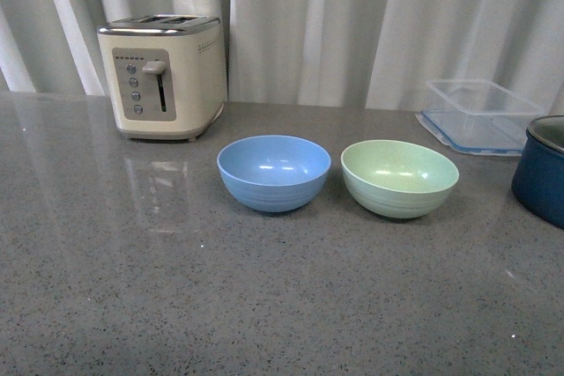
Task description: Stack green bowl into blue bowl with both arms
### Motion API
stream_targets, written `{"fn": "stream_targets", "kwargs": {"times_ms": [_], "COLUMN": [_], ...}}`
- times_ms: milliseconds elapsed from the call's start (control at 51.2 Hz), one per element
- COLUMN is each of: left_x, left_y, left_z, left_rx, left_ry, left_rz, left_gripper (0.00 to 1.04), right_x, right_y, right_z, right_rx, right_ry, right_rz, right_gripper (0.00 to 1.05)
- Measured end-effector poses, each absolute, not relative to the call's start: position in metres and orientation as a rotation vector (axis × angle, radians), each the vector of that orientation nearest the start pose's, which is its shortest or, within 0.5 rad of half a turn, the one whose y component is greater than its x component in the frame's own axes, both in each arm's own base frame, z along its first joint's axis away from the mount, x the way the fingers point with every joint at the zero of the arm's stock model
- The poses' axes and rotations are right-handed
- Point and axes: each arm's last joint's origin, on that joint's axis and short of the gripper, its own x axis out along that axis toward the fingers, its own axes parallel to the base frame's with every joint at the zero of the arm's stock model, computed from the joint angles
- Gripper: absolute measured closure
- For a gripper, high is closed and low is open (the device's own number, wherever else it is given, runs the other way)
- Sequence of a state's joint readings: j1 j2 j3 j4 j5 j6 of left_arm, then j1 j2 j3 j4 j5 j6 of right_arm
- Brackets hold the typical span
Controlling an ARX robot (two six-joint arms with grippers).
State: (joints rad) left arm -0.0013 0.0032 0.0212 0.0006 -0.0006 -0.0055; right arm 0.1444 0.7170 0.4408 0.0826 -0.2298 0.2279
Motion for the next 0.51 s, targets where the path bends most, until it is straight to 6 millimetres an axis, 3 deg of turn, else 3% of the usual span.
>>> {"fn": "stream_targets", "kwargs": {"times_ms": [59,176,508], "left_x": [0.097,0.097,0.097], "left_y": [0.000,0.000,0.000], "left_z": [0.171,0.171,0.171], "left_rx": [-0.005,-0.005,-0.005], "left_ry": [-0.018,-0.018,-0.018], "left_rz": [-0.001,-0.001,-0.001], "left_gripper": [0.07,0.07,0.07], "right_x": [0.198,0.259,0.361], "right_y": [0.041,0.058,0.067], "right_z": [0.258,0.257,0.228], "right_rx": [0.251,0.225,0.208], "right_ry": [0.327,0.467,0.619], "right_rz": [0.335,0.263,0.134], "right_gripper": [0.10,0.10,0.10]}}
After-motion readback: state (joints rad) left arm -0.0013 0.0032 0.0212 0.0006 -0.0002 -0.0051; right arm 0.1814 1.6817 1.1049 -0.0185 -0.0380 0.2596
